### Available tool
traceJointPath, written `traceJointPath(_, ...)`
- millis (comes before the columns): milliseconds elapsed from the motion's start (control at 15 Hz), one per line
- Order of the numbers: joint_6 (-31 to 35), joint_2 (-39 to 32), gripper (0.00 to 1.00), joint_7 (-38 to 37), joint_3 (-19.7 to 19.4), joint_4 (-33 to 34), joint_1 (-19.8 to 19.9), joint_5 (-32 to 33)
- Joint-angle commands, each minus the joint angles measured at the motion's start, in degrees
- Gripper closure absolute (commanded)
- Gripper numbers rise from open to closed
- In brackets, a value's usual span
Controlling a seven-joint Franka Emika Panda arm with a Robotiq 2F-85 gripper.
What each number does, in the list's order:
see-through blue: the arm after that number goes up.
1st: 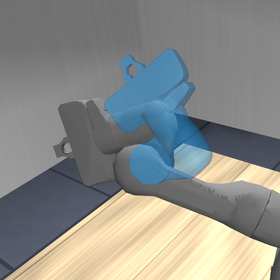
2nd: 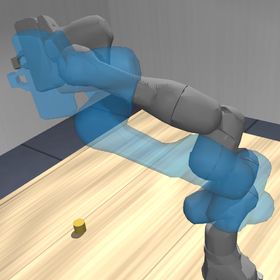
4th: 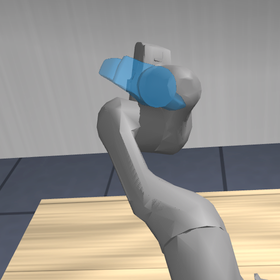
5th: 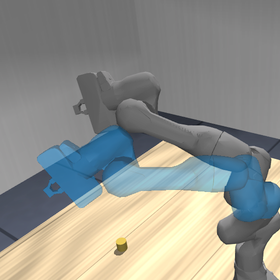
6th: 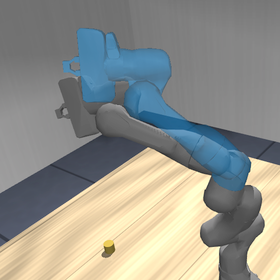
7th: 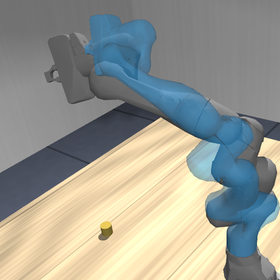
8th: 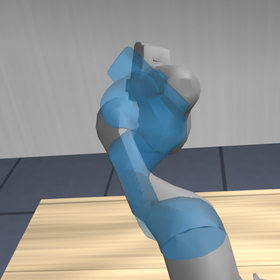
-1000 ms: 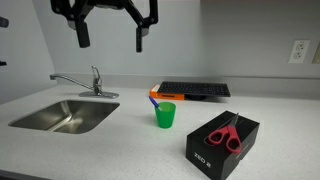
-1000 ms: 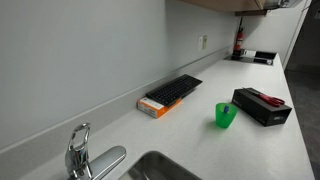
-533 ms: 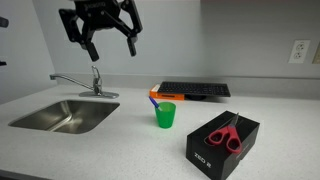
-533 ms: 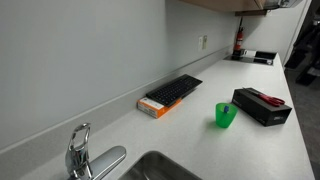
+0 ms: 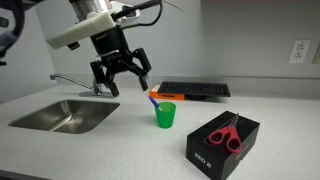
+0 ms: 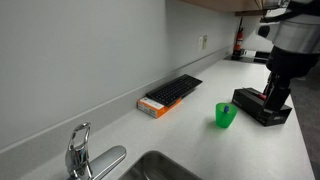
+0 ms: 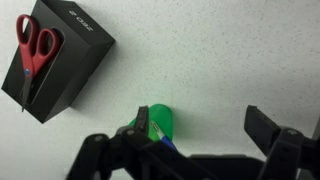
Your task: Remove the pen from the cup and put it on the counter
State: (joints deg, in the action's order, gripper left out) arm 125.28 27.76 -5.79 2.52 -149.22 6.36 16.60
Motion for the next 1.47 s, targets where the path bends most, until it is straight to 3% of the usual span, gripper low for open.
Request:
traceJointPath(0, -0.2, -1.4, 0.0, -0.3, -0.9, 0.6, 0.0, 0.3)
traceJointPath(400, 1.8, -3.2, 0.0, -1.5, -1.5, 1.8, 0.6, 0.6)
traceJointPath(933, 11.1, -15.3, 0.0, -22.7, 2.4, 5.4, 4.0, 9.0)
traceJointPath(1400, 11.4, -23.5, 0.0, -39.1, 0.8, 10.6, 2.6, 18.6)
